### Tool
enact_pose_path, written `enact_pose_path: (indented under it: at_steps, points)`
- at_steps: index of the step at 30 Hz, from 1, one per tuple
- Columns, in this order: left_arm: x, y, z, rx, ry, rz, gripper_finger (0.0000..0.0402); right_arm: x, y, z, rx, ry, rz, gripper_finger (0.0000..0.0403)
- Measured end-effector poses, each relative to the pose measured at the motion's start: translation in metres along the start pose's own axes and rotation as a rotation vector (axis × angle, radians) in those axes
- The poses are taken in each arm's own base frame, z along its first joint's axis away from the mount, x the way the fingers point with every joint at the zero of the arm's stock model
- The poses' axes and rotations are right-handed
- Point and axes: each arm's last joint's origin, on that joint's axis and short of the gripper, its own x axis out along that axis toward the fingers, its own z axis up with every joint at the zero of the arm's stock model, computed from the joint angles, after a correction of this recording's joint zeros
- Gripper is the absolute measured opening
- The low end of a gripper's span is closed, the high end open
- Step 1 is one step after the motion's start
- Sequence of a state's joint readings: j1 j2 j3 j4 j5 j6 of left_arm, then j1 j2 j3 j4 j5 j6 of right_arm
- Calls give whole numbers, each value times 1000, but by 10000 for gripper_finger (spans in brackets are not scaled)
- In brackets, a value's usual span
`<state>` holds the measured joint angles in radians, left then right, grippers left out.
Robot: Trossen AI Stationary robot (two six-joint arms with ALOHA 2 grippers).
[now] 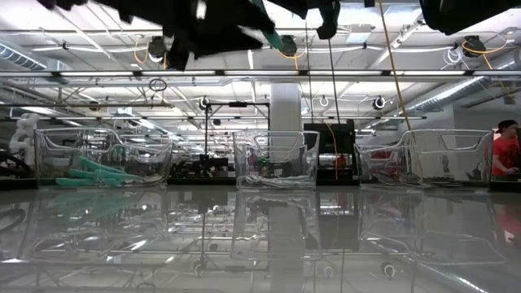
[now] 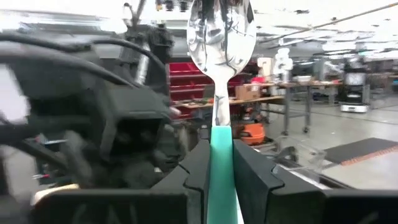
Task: Sort silverware by color (type)
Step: Put the green spoon into the left transparent bin
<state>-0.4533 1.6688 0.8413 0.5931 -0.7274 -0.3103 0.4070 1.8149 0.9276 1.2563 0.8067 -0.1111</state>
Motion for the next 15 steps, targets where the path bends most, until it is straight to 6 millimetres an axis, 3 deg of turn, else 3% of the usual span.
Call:
enact_pose_path:
  at_steps: [4, 15]
  points:
    - [11, 1, -8, 26, 8, 3, 166, 0, 0, -2, 3, 14, -3, 45]
    - [16, 3, -3, 1, -27, 26, 166, 0, 0, -2, 4, 19, 1, 45]
